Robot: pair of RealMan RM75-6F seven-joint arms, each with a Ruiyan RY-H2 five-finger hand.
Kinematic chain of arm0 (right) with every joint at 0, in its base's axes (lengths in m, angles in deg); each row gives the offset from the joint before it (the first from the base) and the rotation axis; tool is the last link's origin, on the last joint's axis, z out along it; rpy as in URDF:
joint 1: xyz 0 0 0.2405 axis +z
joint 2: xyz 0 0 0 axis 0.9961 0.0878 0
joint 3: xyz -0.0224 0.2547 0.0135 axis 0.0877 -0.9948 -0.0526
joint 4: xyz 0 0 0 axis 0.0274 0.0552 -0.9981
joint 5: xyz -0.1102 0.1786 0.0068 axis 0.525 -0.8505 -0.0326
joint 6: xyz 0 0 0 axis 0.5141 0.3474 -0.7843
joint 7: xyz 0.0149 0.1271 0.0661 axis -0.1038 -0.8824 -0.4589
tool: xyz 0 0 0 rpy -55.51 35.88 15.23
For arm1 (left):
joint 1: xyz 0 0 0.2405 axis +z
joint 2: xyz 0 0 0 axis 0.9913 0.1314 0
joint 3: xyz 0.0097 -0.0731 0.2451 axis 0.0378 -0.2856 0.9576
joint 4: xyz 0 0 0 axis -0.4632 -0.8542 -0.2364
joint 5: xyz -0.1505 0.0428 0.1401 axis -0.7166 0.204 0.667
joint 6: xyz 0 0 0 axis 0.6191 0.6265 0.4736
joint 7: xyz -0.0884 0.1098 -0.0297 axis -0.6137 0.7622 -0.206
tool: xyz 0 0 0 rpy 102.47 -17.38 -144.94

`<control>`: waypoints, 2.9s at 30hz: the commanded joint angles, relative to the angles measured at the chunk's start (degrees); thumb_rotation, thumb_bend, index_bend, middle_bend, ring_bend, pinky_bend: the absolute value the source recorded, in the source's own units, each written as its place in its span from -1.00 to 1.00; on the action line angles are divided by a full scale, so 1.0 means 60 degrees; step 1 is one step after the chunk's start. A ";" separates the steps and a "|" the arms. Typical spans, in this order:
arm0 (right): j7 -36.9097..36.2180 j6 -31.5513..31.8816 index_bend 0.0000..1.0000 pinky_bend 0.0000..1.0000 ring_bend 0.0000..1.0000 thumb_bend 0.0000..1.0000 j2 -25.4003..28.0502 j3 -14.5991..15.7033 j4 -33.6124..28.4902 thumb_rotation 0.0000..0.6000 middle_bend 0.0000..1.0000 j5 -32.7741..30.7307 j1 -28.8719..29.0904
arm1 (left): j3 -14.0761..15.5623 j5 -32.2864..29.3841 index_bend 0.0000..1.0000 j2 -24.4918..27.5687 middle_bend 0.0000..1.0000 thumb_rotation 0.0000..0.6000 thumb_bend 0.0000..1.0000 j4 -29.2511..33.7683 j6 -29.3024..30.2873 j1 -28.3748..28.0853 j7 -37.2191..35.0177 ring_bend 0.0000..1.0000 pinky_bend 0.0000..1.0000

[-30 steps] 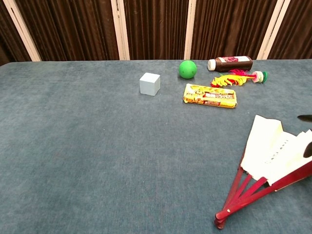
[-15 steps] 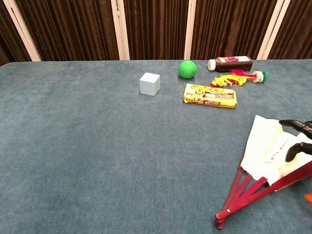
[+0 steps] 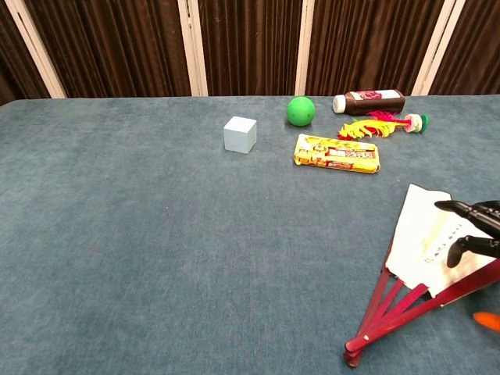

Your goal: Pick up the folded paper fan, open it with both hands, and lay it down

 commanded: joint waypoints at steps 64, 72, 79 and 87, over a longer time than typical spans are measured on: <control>-0.0330 0.0994 0.35 -0.69 -0.63 -0.12 0.1814 -0.0571 -0.2385 1.00 -0.77 0.0112 0.0981 | 0.0162 0.0082 -0.81 -0.0005 -1.00 1.00 -0.58 0.0231 -0.0053 0.0022 0.0207 -1.00 -1.00; -0.0027 0.0266 0.64 -0.66 -0.62 -0.10 0.2949 -0.1350 -0.4381 1.00 -0.73 -0.0153 0.1775 | 0.0174 0.0099 -0.81 -0.0001 -1.00 1.00 -0.58 0.0229 -0.0082 0.0008 0.0178 -1.00 -1.00; -0.0560 -0.0651 0.85 -0.66 -0.59 -0.10 0.4052 -0.2200 -0.5712 1.00 -0.69 -0.0681 0.2615 | 0.0150 0.0035 -0.80 0.0006 -1.00 1.00 -0.58 0.0165 -0.0196 -0.0047 0.0086 -1.00 -1.00; -0.0305 -0.1988 0.86 -0.66 -0.59 -0.10 0.4993 -0.2825 -0.6476 1.00 -0.69 -0.1368 0.3419 | 0.0169 -0.0005 -0.81 -0.0070 -1.00 1.00 -0.58 0.0127 -0.0410 -0.0151 0.0199 -1.00 -1.00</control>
